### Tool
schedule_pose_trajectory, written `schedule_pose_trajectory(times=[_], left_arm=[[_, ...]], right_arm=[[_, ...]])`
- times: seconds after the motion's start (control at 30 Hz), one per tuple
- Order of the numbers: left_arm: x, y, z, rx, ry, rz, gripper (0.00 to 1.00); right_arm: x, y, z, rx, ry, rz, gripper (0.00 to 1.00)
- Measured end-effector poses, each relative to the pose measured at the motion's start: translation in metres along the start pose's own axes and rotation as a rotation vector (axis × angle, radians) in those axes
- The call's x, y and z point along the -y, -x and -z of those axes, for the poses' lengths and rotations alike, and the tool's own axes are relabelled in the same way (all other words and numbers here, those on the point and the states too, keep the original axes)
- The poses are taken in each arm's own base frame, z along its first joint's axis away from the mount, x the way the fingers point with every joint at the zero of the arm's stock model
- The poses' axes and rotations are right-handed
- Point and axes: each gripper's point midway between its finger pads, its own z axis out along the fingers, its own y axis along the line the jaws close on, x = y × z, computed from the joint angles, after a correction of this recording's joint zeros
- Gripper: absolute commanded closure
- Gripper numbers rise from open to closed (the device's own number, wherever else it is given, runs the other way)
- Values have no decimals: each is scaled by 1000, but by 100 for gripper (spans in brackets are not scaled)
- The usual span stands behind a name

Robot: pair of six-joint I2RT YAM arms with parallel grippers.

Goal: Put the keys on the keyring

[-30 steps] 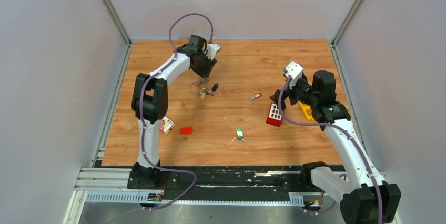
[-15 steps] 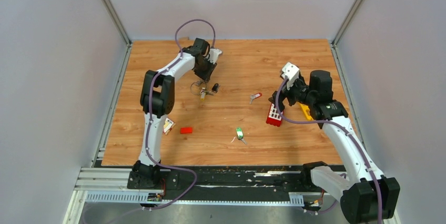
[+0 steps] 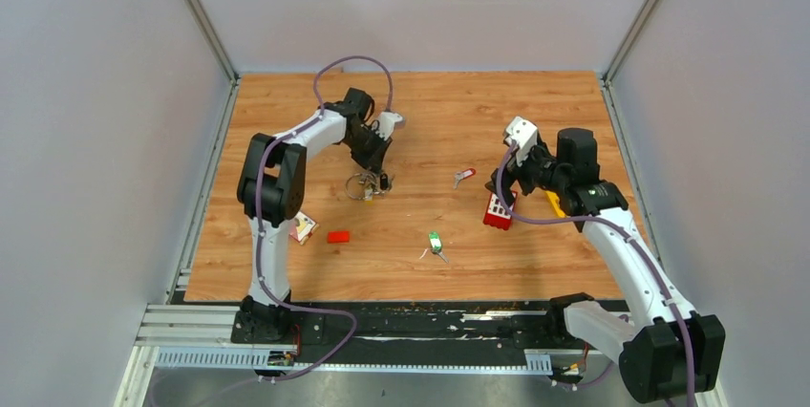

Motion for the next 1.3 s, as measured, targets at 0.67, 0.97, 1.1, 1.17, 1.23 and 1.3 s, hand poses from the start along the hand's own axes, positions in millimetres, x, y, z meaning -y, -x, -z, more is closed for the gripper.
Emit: schedule_pose_trajectory(times=[0.67,0.97,1.1,1.17,1.23,1.3], left_arm=[[48,-40,20,-31,-6,-156,52],[75,-45,23,-23,-19,-237,60],[78,-41,24,-13,-5,-270,67],[76,-40,24,-15,6,-275,69],[74,-40,24,-19,22,-275,70],[71,-41,24,-26,37,-275,73]], right_arm=[[-18,-15,-18,-70,71,29,0],[-24,-21,-26,-104,85,48,0],[-24,-22,-25,-110,84,51,0],[-24,-23,-25,-112,82,52,0],[-24,-23,-25,-113,82,52,0],[-24,-23,-25,-114,82,52,0]])
